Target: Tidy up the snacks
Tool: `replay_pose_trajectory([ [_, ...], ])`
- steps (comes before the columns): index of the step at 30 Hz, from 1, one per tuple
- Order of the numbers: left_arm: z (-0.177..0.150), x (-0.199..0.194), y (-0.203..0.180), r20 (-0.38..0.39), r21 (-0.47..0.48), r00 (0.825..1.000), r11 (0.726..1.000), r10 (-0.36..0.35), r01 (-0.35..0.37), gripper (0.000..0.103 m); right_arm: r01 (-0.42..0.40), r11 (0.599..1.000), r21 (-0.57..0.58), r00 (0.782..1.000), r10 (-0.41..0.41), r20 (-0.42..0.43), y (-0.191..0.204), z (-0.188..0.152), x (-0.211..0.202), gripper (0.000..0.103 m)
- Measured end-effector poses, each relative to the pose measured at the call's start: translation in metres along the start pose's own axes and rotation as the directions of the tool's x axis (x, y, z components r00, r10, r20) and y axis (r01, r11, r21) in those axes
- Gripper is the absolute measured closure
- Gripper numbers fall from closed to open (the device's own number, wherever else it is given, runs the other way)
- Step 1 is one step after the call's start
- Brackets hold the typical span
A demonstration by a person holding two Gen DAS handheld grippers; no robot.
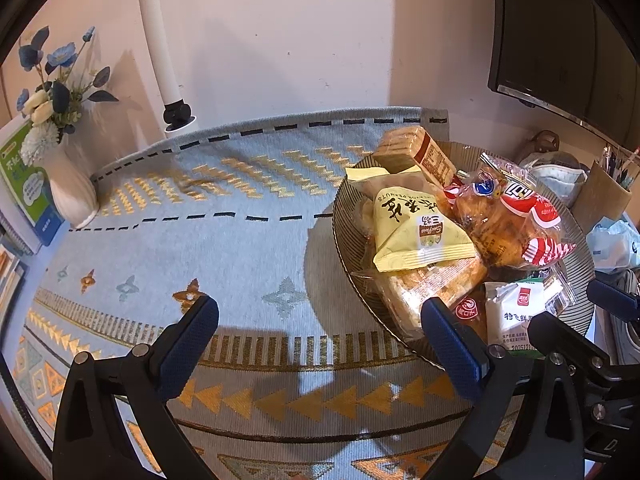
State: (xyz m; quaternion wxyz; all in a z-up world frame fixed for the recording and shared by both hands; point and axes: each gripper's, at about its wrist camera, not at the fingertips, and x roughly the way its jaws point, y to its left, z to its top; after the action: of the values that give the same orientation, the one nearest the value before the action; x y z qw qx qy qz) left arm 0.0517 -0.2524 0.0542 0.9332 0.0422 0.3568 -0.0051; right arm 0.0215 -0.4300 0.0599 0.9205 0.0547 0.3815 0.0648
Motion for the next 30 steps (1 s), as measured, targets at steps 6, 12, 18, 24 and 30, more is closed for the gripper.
replay_pose_trajectory([
  [6,-0.0001,0.0010,0.0003,-0.004,-0.004,1.000,1.000,0.001,-0.001,0.002,-0.001,1.000,0.001,1.000,0.001,-0.007,-0.0008,0.0001,0.0018,0.008],
  [12,-0.0004,0.0008,0.0002,-0.002,-0.006,1.000,1.000,0.001,-0.001,0.002,0.000,1.000,-0.001,1.000,0.000,-0.005,0.0005,-0.0002,0.0009,0.008],
  [18,-0.0007,0.0020,0.0001,-0.017,-0.004,1.000,1.000,-0.011,0.011,0.002,0.001,1.000,-0.003,1.000,-0.001,-0.007,0.0011,0.0005,0.0008,0.008],
  [24,-0.0014,0.0016,-0.0016,-0.022,0.008,1.000,1.000,-0.008,0.009,0.002,0.005,1.000,0.013,1.000,-0.004,-0.011,-0.0003,-0.0005,-0.0010,0.008],
  [30,-0.0013,-0.0007,-0.0001,-0.021,0.013,1.000,1.000,-0.012,0.012,0.002,0.011,0.999,0.034,1.000,-0.010,-0.014,-0.0024,-0.0028,-0.0041,0.008],
])
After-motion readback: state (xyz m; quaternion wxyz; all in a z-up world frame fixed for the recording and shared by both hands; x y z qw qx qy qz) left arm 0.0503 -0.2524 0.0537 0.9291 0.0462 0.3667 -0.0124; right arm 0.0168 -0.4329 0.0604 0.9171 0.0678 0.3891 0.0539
